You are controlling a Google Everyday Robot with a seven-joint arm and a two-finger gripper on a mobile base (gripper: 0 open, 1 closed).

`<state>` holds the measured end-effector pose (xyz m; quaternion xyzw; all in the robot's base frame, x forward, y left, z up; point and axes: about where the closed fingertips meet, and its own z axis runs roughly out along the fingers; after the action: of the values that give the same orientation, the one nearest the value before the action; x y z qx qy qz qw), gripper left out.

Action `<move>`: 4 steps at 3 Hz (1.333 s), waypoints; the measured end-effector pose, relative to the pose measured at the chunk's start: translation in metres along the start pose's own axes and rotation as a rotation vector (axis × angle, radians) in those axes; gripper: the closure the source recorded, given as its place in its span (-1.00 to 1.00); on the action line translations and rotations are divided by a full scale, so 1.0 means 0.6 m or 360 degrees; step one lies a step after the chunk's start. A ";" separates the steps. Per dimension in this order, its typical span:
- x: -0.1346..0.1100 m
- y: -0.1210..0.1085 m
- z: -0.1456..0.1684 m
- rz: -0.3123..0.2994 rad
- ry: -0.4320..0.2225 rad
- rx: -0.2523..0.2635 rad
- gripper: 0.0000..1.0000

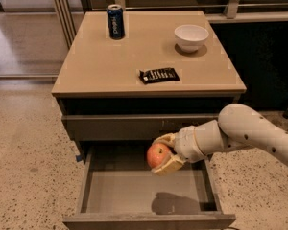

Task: Pick apple from middle drawer and place on counter

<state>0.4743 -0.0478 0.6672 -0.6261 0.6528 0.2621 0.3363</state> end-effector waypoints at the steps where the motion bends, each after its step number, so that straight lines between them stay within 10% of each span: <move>1: -0.039 -0.002 -0.020 -0.0012 -0.0039 -0.0017 1.00; 2: -0.162 -0.027 -0.115 -0.0034 -0.0145 0.0038 1.00; 4: -0.231 -0.040 -0.129 -0.0160 -0.0155 0.0069 1.00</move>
Offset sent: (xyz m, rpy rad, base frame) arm 0.0176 0.0052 0.2561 0.1757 -0.0864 -0.0344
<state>0.4881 -0.0202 0.8248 -0.6373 0.6088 0.2608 0.3940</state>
